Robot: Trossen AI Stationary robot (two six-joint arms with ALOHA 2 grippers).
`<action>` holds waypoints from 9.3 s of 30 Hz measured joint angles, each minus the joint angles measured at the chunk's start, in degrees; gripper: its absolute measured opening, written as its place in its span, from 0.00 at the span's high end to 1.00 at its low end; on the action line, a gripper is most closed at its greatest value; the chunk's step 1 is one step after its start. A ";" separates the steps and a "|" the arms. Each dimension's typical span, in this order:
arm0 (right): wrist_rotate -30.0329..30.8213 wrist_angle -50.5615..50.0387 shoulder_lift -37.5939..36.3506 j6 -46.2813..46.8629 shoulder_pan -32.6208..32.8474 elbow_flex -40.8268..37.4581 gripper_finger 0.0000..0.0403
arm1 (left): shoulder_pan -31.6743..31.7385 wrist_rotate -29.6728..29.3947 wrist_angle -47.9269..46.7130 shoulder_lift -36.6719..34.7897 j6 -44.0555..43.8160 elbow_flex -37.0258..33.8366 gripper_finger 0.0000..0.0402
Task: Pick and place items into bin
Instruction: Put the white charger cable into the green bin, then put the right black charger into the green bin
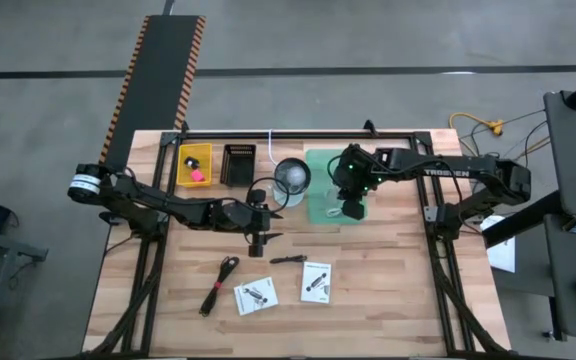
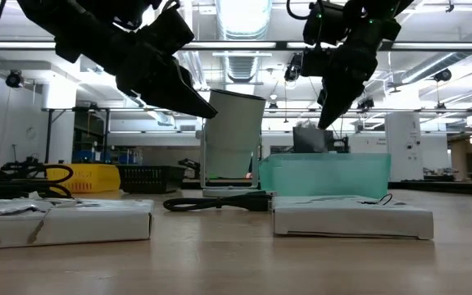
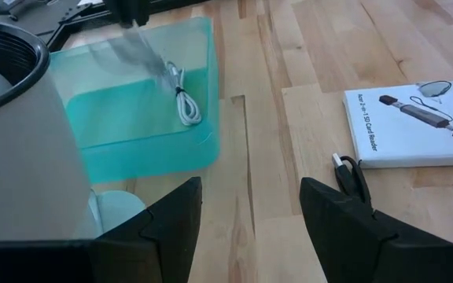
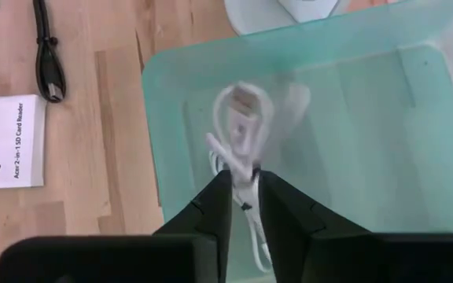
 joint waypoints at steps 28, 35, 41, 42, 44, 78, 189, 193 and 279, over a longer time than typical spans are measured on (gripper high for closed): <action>9.18 44.43 -17.93 0.45 17.40 -25.55 0.79 | -0.01 -0.01 -0.01 0.00 -0.11 -0.04 0.50; 9.23 57.94 -27.79 -0.86 20.28 -37.25 0.83 | -0.01 0.00 0.04 0.00 -0.15 -0.04 0.50; 9.17 71.10 -34.34 -6.47 21.14 -47.37 0.84 | 0.01 -0.02 0.02 0.00 -0.17 -0.04 0.50; 9.12 73.25 -35.06 -6.98 21.15 -48.73 0.84 | 0.00 -0.01 0.02 0.00 -0.17 -0.04 0.50; 9.20 75.82 -36.47 -8.22 21.14 -50.81 0.84 | -0.01 0.00 0.03 0.00 -0.14 -0.04 0.50; 10.75 80.42 -53.57 -17.59 21.06 -56.33 0.85 | -5.51 8.89 -2.09 0.05 -5.01 3.30 0.51; 4.00 88.32 -14.58 -9.85 21.51 -38.85 0.36 | -3.03 -4.06 22.53 10.10 -1.46 7.48 1.00; 4.03 88.32 -10.66 -9.58 21.49 -36.48 0.36 | -3.03 -4.06 22.56 10.10 -1.48 7.48 1.00; 58.53 71.39 -12.26 -8.75 21.59 -35.28 0.65 | -3.09 -3.96 21.90 8.59 -2.16 6.60 0.52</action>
